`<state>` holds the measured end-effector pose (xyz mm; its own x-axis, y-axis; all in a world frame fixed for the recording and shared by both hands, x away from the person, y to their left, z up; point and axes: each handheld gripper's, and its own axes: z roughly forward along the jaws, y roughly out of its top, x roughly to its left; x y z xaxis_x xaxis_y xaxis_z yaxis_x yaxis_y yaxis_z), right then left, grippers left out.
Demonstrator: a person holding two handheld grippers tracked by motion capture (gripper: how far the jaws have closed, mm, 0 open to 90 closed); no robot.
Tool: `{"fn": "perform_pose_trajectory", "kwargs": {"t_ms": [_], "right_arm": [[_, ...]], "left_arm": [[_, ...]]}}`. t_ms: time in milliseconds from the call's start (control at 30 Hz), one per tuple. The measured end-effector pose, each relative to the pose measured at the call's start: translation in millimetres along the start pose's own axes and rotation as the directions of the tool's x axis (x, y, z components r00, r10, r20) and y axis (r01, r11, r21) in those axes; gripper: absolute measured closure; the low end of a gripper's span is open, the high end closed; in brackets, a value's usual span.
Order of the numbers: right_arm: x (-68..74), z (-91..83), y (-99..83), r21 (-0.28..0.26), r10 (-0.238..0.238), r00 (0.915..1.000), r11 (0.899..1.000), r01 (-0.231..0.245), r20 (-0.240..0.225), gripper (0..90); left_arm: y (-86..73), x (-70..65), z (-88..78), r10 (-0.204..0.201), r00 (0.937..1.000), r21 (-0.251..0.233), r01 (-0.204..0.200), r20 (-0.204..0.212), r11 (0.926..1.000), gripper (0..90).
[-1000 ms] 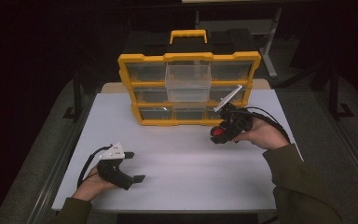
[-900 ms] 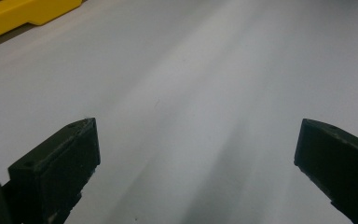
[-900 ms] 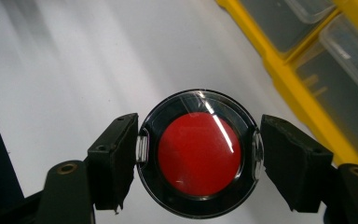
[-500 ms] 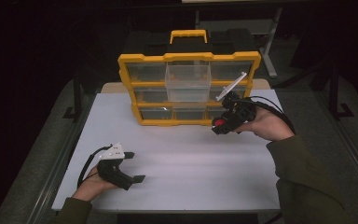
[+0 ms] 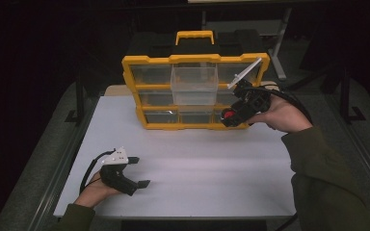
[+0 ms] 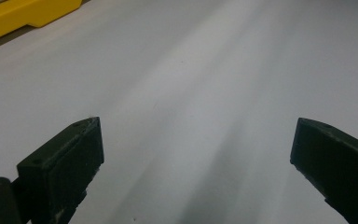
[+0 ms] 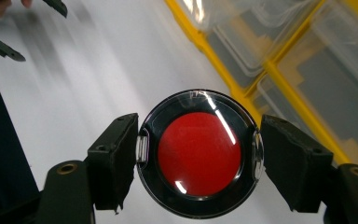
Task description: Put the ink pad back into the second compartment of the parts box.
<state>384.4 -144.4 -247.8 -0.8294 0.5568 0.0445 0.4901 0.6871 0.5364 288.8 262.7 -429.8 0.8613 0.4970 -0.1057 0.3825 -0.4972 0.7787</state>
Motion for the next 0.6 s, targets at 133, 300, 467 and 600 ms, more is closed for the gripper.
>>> {"fn": "perform_pose_trajectory", "kwargs": {"t_ms": [133,300,467,600], "right_arm": [[-1.3,-11.8,6.2,-0.006,-0.001,1.0000,1.000,0.001,0.006,28.8],[-3.2,-27.4,12.6,-0.026,0.001,0.9999,1.000,-0.001,0.014,28.9],[-4.8,-41.0,18.0,-0.039,0.002,0.9998,0.999,-0.001,0.021,28.8],[-5.3,-51.0,24.6,-0.047,0.000,0.9995,0.999,0.002,0.031,28.8]], "left_arm": [[0.2,0.0,-0.6,-0.001,1.0000,-0.003,0.001,0.001,1.0000,1.7],[0.2,-0.1,-0.7,0.003,1.0000,-0.002,-0.003,0.002,1.0000,1.7],[0.3,-0.7,-0.3,0.000,1.0000,0.003,0.000,0.005,1.0000,1.7],[0.5,-0.8,-0.8,0.002,1.0000,0.003,-0.002,0.005,1.0000,1.7]]}}
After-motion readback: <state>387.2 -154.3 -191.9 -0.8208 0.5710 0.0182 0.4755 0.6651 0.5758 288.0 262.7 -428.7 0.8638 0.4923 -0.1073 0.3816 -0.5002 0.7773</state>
